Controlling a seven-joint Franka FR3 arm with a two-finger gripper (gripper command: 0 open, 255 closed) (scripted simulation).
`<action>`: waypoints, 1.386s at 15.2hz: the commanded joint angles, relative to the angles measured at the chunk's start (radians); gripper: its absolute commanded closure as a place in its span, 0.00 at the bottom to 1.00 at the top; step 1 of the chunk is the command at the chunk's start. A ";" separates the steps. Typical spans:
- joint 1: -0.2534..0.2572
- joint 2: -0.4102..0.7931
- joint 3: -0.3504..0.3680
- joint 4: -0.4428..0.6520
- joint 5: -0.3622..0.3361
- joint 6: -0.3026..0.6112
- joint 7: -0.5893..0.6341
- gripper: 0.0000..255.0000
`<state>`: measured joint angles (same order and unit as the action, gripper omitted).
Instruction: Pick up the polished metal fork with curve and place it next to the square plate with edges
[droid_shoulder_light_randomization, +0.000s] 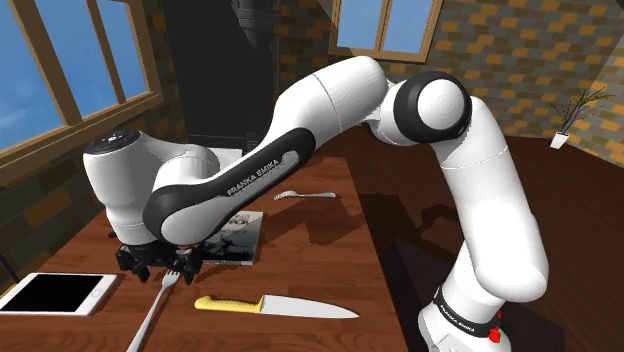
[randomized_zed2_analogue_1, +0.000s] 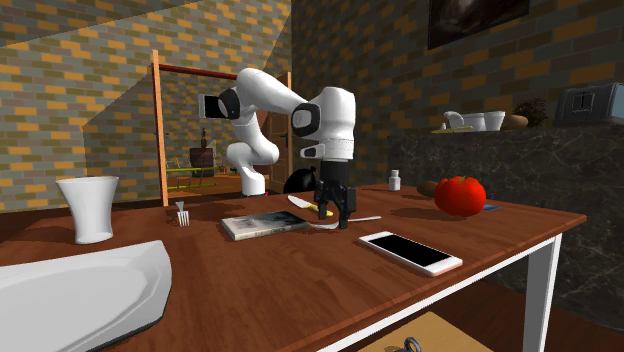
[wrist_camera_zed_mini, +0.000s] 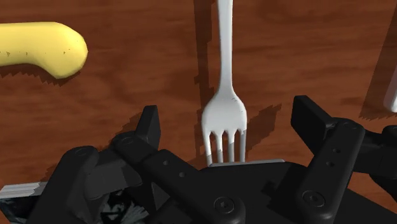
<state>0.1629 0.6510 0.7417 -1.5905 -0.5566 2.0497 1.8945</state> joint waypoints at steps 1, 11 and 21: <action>0.000 0.000 0.000 0.000 0.000 0.000 0.000 0.00; -0.001 0.001 0.001 0.000 -0.001 0.000 0.001 1.00; -0.013 -0.054 0.034 0.054 0.045 -0.097 -0.032 1.00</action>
<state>0.1524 0.6037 0.7723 -1.5414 -0.5169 1.9634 1.8663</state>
